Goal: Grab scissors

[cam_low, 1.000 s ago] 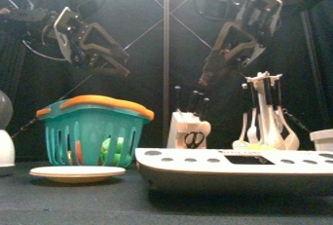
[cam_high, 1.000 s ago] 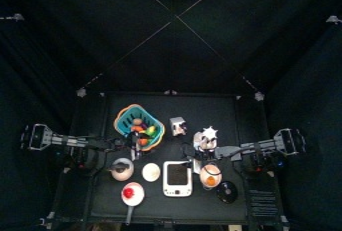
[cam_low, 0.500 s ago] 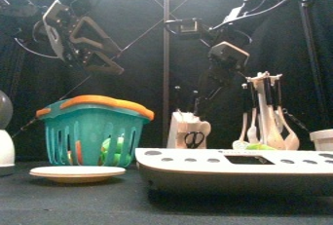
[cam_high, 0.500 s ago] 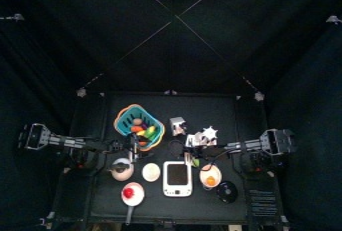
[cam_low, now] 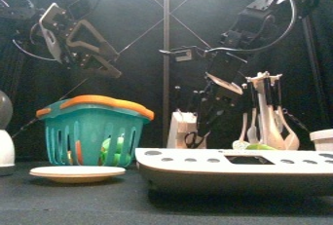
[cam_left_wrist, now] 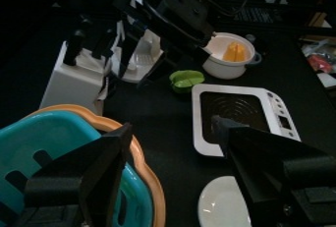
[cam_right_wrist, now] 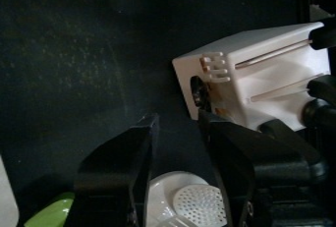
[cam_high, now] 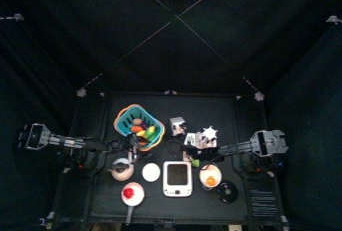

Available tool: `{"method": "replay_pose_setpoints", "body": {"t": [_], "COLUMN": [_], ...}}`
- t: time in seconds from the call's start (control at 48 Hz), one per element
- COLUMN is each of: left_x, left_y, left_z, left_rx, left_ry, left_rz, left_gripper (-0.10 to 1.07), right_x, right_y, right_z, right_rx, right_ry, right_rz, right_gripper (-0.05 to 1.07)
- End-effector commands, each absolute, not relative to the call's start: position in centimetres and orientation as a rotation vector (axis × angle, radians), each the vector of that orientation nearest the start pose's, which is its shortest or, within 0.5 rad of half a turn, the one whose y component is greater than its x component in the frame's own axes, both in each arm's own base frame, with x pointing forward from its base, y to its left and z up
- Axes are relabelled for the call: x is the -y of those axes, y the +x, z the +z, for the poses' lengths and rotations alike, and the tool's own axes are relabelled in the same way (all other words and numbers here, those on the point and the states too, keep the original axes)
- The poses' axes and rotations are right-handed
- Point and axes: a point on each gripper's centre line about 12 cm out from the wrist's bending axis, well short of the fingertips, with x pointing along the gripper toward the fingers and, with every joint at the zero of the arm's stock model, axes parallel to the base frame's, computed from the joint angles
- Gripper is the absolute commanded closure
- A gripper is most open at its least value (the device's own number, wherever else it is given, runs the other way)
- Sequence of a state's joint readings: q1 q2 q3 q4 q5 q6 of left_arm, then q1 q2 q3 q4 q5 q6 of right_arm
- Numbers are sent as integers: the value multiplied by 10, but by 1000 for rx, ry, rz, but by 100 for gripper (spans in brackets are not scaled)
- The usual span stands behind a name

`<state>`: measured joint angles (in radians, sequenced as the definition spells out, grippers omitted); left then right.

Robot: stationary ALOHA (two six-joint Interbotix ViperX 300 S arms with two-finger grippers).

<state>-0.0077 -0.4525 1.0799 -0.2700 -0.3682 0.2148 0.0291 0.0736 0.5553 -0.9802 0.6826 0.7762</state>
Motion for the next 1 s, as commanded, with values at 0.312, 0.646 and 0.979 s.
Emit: {"method": "replay_pose_setpoints", "body": {"t": [0.312, 0.646, 0.979], "left_x": [-9, -10, -10], "left_y": [280, 279, 279], "left_z": [218, 217, 216], "left_rx": [-254, -258, -261], "left_ry": [-22, -22, -22], "left_rz": [93, 96, 96], "left_gripper": [0, 0, 0], "right_x": [66, 69, 77], "right_y": [386, 387, 389], "right_z": [163, 170, 158], "right_rx": [-1035, -1021, -1052], "right_ry": [-398, -404, -405], "right_rz": [-484, -509, -524], "right_gripper": [26, 26, 27]}}
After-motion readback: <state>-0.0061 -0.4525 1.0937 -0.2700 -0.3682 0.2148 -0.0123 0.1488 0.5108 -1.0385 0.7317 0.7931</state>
